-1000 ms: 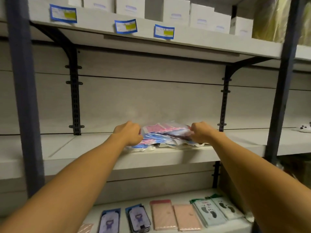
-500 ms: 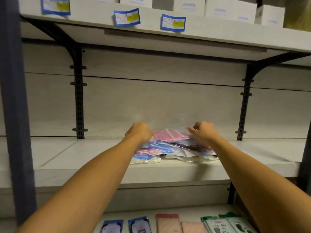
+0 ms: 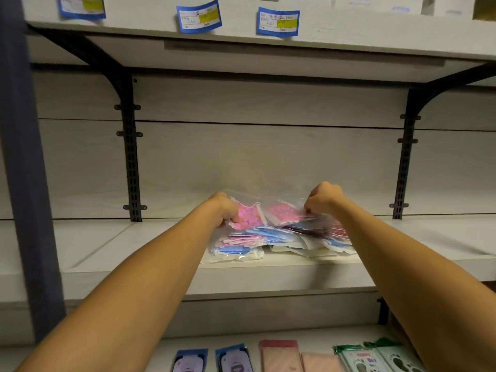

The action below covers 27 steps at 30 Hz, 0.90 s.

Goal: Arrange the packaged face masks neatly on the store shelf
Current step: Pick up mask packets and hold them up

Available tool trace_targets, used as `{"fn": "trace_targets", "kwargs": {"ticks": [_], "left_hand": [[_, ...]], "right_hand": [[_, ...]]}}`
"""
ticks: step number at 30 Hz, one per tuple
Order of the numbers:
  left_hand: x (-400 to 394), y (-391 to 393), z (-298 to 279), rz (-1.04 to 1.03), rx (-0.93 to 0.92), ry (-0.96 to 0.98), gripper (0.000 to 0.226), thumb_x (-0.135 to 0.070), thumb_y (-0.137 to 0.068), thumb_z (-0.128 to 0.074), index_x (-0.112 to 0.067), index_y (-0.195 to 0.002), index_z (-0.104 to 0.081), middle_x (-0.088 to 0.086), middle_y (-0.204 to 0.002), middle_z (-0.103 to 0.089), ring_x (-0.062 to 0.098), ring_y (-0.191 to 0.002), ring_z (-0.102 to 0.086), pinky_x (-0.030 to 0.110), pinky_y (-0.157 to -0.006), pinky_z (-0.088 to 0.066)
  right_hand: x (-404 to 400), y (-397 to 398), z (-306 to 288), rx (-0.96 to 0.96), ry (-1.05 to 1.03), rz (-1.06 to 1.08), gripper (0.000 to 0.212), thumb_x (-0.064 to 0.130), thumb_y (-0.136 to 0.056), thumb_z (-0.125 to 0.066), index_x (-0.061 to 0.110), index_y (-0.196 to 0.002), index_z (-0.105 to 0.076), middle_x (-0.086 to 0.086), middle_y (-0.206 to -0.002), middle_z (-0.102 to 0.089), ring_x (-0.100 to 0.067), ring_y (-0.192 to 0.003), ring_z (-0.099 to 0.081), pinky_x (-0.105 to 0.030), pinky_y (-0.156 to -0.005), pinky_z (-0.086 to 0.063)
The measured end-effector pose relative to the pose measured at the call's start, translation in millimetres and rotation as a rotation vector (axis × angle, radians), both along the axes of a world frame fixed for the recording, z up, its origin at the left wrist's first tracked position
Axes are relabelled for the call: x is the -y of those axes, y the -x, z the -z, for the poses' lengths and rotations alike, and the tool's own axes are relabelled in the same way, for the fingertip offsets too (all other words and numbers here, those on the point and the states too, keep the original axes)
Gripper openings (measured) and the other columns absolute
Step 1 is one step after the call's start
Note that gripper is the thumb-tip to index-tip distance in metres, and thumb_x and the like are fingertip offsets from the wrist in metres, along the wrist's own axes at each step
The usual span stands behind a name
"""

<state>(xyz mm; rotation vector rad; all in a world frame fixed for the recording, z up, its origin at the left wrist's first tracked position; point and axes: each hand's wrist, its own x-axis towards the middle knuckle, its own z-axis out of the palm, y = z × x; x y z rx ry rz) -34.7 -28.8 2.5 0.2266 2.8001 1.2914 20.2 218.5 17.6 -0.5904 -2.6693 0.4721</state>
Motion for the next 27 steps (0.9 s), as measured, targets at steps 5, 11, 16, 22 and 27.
{"fn": "trace_targets", "kwargs": {"ticks": [5,11,16,22,27], "left_hand": [[13,-1,-1,-0.025,0.041,-0.062,0.014,0.016,-0.086,-0.061,0.002,-0.084,-0.058,0.013,-0.070,-0.055,0.021,-0.059,-0.051,0.032,-0.055,-0.045],[25,-19,-4,-0.069,0.026,-0.102,0.012,0.014,-0.086,-0.062,0.002,-0.084,-0.060,0.012,-0.074,-0.057,0.019,-0.059,-0.052,0.028,-0.048,-0.039],[33,-39,-7,-0.112,-0.032,-0.271,0.026,0.015,-0.086,-0.056,0.002,-0.108,-0.052,0.013,-0.087,-0.060,0.018,-0.063,-0.057,0.027,-0.045,-0.043],[49,-68,-8,-0.176,-0.107,-0.460,0.027,-0.005,-0.088,-0.058,0.002,-0.114,-0.059,0.009,-0.084,-0.066,0.019,-0.072,-0.070,0.023,-0.045,-0.052],[67,-85,-3,-0.251,-0.178,-0.477,0.011,-0.005,-0.087,-0.062,-0.003,-0.098,-0.064,0.008,-0.081,-0.069,0.021,-0.068,-0.069,0.025,-0.049,-0.052]], "right_hand": [[4,-15,-1,-0.051,-0.079,0.071,0.009,0.015,-0.080,-0.057,0.009,-0.084,-0.063,-0.010,-0.082,-0.060,-0.030,-0.076,-0.060,-0.032,-0.068,-0.053],[16,-39,-8,-0.080,-0.313,0.172,0.011,0.012,-0.076,-0.069,0.013,-0.075,-0.058,-0.006,-0.068,-0.050,-0.032,-0.078,-0.059,-0.031,-0.068,-0.046],[16,-41,-11,-0.125,-0.118,0.117,0.010,0.016,-0.086,-0.067,0.011,-0.088,-0.058,-0.011,-0.087,-0.057,-0.034,-0.086,-0.054,-0.033,-0.074,-0.048],[22,-46,-12,-0.092,0.101,0.038,0.022,0.024,-0.094,-0.056,0.004,-0.098,-0.062,-0.015,-0.094,-0.058,-0.032,-0.084,-0.054,-0.030,-0.069,-0.042],[35,-57,-11,-0.111,0.386,-0.060,0.015,0.015,-0.078,-0.067,0.001,-0.084,-0.067,-0.021,-0.098,-0.067,-0.030,-0.069,-0.058,-0.025,-0.055,-0.044]]}}
